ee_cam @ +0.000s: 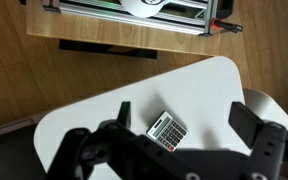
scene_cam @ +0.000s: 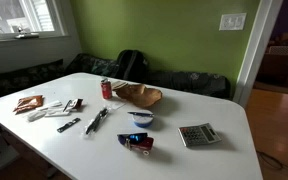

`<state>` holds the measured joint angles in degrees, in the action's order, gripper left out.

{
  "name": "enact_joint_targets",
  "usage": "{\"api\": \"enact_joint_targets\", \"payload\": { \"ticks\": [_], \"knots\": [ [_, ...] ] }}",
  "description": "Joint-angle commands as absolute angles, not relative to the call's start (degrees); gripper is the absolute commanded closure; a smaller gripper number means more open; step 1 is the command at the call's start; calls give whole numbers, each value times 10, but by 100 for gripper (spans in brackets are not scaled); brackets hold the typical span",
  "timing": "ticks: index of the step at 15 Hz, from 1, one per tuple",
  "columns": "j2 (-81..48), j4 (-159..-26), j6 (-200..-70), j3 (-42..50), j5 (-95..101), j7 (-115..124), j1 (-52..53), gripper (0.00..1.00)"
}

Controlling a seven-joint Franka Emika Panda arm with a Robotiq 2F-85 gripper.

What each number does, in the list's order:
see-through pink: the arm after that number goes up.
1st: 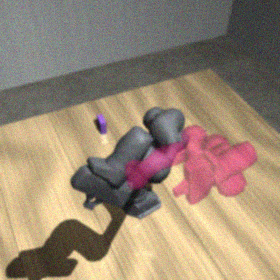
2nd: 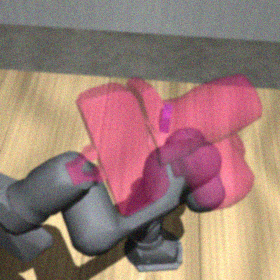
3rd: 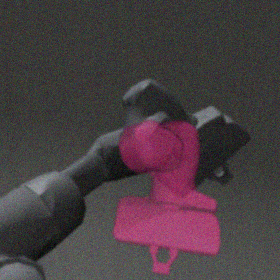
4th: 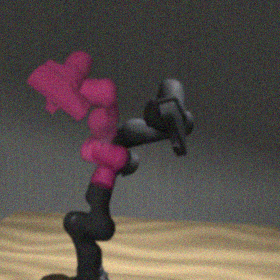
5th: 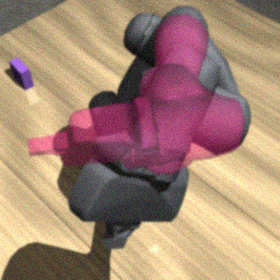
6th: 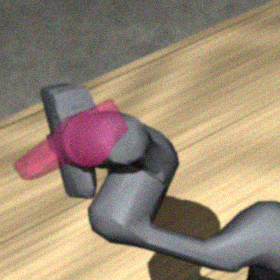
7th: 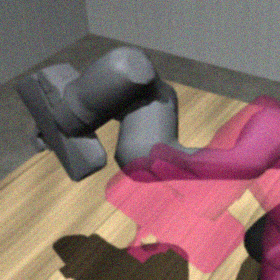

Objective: Take the pen off of the blue bowl and put it on wooden plate

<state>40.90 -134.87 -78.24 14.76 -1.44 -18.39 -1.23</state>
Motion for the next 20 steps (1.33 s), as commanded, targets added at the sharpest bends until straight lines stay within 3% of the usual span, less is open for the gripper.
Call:
{"api": "enact_joint_targets", "payload": {
  "ticks": [1,8,14,19,20],
  "knots": [
    [407,-1348,-781,141,-18,-189,-22,0],
    [268,-1321,-901,29,-42,-100,20,0],
    [79,-1228,-1031,-101,87,-23,62,0],
    [-56,-1094,-1042,-128,223,12,91,0],
    [-9,-1150,-1059,-121,197,8,91,0]
  ]
}}
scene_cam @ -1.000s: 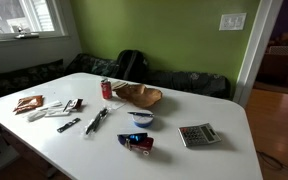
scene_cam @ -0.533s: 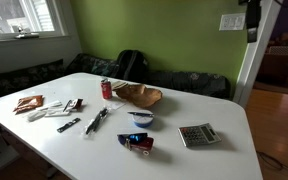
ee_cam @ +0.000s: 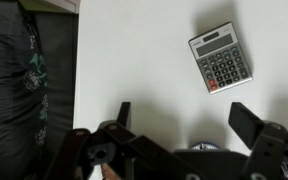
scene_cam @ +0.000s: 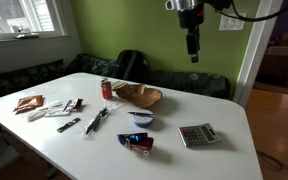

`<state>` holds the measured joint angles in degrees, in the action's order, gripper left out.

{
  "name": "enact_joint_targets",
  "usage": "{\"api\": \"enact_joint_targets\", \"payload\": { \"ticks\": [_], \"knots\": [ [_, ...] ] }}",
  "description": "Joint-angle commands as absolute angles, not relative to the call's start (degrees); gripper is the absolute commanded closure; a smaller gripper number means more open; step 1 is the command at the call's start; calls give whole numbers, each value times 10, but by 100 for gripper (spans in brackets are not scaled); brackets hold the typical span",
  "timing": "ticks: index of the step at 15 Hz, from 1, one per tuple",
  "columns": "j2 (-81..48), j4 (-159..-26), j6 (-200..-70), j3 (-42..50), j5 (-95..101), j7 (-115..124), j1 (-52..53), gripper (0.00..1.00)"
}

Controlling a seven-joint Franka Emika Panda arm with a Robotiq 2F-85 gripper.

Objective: Take the pen off of the blue bowl and put it on wooden plate

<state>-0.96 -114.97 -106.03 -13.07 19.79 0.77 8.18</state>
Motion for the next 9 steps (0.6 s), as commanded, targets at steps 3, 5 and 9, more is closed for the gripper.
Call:
{"api": "enact_joint_targets", "payload": {
  "ticks": [3,5,9],
  "knots": [
    [-53,-1103,-1058,-119,209,7,96,0],
    [-47,-1116,-1067,-115,200,22,93,0],
    [-96,-1162,-1262,-106,97,33,85,0]
  ]
}}
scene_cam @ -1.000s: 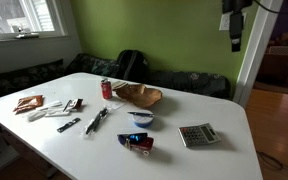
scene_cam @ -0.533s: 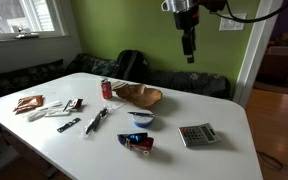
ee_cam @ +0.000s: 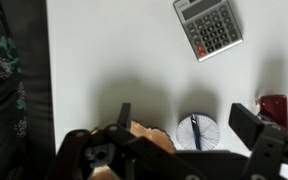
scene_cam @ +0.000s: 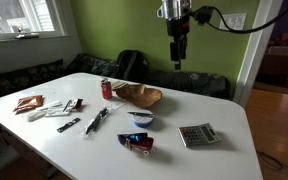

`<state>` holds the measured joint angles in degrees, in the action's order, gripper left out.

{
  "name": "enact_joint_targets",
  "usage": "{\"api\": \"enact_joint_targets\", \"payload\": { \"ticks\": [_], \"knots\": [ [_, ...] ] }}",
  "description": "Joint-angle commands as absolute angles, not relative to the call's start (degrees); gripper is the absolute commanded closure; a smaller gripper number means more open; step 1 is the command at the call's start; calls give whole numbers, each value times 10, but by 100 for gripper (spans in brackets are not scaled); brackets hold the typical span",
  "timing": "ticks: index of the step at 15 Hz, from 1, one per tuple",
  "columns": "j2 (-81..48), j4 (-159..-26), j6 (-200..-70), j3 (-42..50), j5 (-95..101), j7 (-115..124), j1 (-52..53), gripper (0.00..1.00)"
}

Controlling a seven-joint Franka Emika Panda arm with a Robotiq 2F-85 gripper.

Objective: Take the pen off of the blue bowl and put it on wooden plate

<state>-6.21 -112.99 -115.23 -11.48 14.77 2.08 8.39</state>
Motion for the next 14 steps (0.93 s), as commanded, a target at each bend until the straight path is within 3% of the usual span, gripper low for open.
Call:
{"api": "enact_joint_targets", "payload": {
  "ticks": [1,5,14],
  "knots": [
    [-111,-1171,-1312,-105,74,25,83,0],
    [-210,-1169,-1472,-98,92,6,97,0],
    [-405,-957,-1394,-104,67,-106,92,0]
  ]
}}
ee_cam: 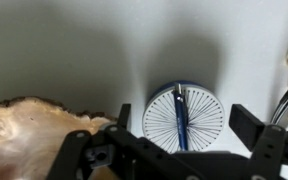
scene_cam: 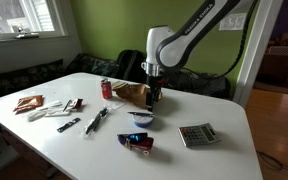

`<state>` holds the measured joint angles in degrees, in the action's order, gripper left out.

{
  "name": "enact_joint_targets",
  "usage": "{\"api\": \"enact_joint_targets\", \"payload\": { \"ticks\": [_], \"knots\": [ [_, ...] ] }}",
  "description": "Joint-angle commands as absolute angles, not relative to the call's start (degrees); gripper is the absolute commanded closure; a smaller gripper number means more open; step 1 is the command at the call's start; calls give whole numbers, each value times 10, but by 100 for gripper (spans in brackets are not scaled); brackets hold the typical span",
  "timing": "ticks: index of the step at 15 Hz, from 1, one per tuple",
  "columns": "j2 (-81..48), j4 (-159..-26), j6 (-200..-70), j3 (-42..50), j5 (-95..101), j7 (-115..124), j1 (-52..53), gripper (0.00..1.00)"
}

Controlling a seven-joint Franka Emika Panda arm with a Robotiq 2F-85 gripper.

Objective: Take the pen off of the blue bowl and put it on wooden plate

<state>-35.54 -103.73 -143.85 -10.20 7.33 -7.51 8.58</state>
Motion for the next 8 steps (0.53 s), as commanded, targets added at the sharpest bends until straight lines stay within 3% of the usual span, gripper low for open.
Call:
{"api": "enact_joint_targets", "payload": {
  "ticks": [1,2,5,6,7,8],
  "knots": [
    [-418,-933,-1376,-107,66,-116,93,0],
    [-429,-912,-1358,-107,68,-122,97,0],
    [-459,-859,-1308,-103,75,-131,112,16],
    [-469,-842,-1294,-100,78,-131,118,17],
    [-480,-828,-1290,-98,82,-130,124,27],
    [-490,-815,-1285,-95,84,-127,129,27]
  ]
}}
